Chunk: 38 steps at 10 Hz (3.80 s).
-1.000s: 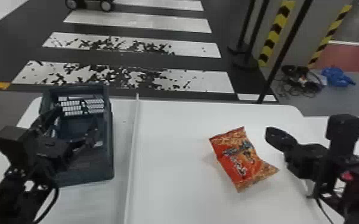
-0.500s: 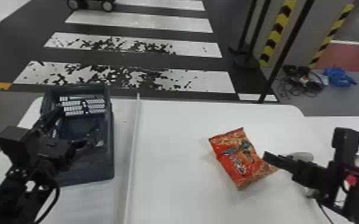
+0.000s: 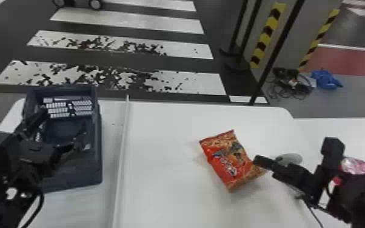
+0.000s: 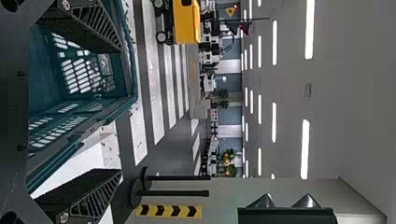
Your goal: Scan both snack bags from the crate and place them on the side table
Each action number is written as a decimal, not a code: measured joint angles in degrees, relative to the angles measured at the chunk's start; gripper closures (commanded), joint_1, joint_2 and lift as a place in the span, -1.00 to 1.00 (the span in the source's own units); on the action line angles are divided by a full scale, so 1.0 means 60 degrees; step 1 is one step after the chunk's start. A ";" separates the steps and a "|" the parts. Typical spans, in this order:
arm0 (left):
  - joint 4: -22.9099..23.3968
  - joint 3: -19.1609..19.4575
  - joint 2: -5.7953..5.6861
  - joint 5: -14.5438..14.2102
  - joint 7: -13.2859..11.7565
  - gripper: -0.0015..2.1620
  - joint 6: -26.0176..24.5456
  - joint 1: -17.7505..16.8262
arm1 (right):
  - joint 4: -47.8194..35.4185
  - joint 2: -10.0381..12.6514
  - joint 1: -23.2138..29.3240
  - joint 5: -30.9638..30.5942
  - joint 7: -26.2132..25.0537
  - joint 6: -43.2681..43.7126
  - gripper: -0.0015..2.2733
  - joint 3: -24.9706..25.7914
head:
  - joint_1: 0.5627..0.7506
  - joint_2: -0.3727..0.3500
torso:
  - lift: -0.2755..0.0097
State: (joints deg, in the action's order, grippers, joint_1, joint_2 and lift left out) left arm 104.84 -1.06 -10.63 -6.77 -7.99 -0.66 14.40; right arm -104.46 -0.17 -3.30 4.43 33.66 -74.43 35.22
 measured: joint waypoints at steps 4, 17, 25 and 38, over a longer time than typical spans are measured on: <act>-0.0043 0.0015 0.0010 0.0012 0.0009 -0.92 0.0000 0.0017 | 0.1569 -0.0034 -0.0569 0.0374 -0.0001 -0.0130 -0.92 0.0055 | 0.41 -0.31 | 0.24; -0.0191 0.0065 -0.0032 -0.0097 0.0028 -0.92 0.0023 -0.0037 | 0.3676 -0.0737 -0.1269 -0.0916 0.0057 0.0733 0.85 -0.1120 | 0.41 -0.31 | 0.24; -0.0281 0.0088 -0.0059 -0.0133 0.0117 -0.92 0.0030 -0.0091 | 0.0313 -0.0522 0.0466 -0.2269 -0.1177 0.2411 0.97 -0.2259 | 0.41 -0.41 | 0.24; -0.0398 0.0091 -0.0121 -0.0249 0.0172 -0.92 0.0088 -0.0129 | 0.5796 0.0029 0.2097 -1.7165 -1.1400 0.9703 0.86 -0.5492 | 0.41 -0.17 | 0.24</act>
State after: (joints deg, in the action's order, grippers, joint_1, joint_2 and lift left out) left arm 102.45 -0.51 -11.36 -8.26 -6.96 -0.14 13.62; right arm -69.68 0.00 9.28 -98.56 -34.74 -16.21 2.27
